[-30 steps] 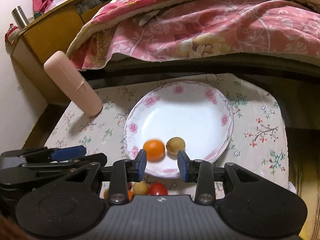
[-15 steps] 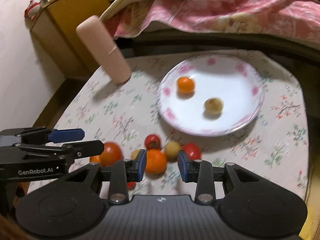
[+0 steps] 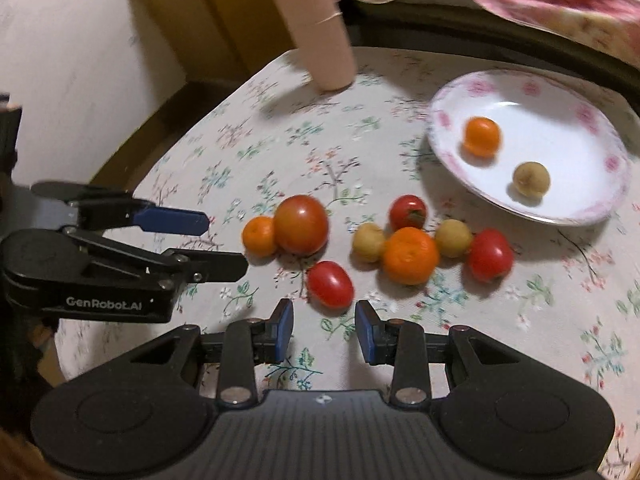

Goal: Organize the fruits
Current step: 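Grasp a red cherry tomato with the right tool while the left tool grasps a mandarin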

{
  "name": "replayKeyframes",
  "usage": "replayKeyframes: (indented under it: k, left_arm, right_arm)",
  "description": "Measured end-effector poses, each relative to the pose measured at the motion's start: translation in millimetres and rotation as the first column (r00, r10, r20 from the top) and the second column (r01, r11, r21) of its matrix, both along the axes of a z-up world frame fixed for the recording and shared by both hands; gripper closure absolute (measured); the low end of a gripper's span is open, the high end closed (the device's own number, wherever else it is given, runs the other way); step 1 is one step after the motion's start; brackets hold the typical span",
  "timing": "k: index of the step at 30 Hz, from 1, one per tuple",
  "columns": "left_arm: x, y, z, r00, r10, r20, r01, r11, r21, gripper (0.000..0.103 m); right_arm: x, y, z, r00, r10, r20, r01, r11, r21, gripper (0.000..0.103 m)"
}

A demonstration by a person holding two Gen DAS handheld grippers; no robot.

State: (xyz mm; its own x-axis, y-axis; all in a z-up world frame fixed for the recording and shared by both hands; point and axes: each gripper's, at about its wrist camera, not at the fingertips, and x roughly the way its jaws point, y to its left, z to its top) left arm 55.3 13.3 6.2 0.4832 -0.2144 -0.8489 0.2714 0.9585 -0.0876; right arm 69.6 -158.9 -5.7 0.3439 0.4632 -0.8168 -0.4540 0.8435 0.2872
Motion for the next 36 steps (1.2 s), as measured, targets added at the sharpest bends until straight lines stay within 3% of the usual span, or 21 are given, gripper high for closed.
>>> replayKeyframes:
  k: [6,17,27,36]
  left_arm:
    - [1,4,-3,1.000,-0.005,-0.003,0.005,1.000,0.000,0.037]
    - [2,7,-8,1.000,-0.010,-0.016,0.010,1.000,0.006,0.035]
    - [3,5,-12,1.000,-0.020,-0.018,0.020,1.000,0.012,0.035]
    - [9,-9,-20,0.998,-0.060,0.016,0.059,0.996,0.073,0.035]
  right_arm:
    - [6,17,-8,0.998,0.064,0.015,-0.063,0.998,-0.029,0.068]
    - [19,27,-12,0.993,0.074,0.091,-0.064,0.992,-0.106,0.064]
    - [23,32,-19,0.993,0.086,0.079,-0.076,0.990,-0.117,0.064]
    - [19,19,-12,0.997,0.052,0.061,-0.046,0.995,-0.092,0.065]
